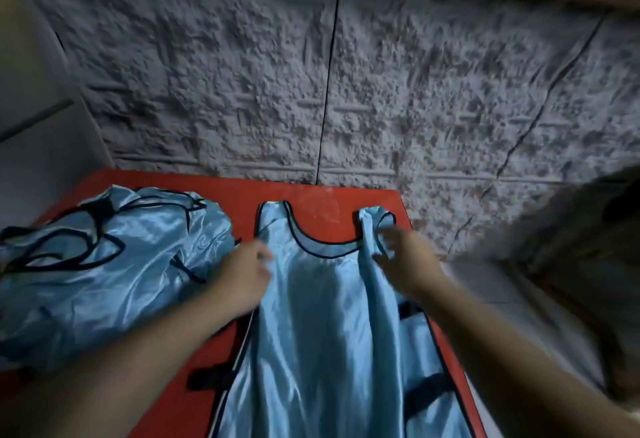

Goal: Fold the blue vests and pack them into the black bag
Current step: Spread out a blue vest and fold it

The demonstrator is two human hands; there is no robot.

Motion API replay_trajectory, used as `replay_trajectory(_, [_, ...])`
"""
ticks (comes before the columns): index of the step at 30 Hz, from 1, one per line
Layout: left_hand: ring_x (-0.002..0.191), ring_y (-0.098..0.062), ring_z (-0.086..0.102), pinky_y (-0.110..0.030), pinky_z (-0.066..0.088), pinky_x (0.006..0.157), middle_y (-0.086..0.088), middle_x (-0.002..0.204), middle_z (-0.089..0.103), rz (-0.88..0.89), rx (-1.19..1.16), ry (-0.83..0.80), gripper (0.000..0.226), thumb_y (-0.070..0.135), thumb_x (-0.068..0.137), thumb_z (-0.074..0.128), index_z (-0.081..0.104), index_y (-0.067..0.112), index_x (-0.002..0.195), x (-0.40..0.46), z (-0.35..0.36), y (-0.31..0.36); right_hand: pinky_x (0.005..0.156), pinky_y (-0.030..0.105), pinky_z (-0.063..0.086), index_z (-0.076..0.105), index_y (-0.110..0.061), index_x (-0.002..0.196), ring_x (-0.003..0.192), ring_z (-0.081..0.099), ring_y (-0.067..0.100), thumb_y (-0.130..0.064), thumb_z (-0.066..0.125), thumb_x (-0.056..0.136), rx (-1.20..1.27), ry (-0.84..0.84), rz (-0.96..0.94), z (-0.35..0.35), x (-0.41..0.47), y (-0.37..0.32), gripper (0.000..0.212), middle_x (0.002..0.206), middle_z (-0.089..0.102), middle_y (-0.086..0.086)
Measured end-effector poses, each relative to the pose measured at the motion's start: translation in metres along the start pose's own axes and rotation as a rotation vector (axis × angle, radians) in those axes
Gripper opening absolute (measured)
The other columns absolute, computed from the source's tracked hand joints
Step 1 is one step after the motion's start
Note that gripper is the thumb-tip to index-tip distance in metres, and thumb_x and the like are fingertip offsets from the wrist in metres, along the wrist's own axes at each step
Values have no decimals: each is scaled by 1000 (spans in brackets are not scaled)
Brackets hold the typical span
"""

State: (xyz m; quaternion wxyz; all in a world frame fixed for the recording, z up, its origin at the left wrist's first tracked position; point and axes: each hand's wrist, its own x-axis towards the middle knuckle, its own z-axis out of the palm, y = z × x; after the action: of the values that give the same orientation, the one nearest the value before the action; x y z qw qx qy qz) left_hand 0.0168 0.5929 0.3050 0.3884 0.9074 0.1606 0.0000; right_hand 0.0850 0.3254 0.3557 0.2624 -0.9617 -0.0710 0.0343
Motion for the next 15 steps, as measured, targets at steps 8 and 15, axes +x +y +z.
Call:
replay_trajectory(8, [116,-20,58,-29,45,89,3,118,59,-41,267,-41,48,31,87,72,49,29,130,-130,47,-57,113,29,41,43,-23,148,131,56,18,-18,44,97,32,-330,150,83,-143,59,51,151,51,6])
replay_trajectory(15, [120,-21,47,-38,46,93,3,126,49,14,651,55,55,59,91,54,50,38,142,-137,55,-71,115,41,30,22,-24,154,148,22,19,-28,52,89,-263,-244,46,95,-142,67,72,156,26,-3])
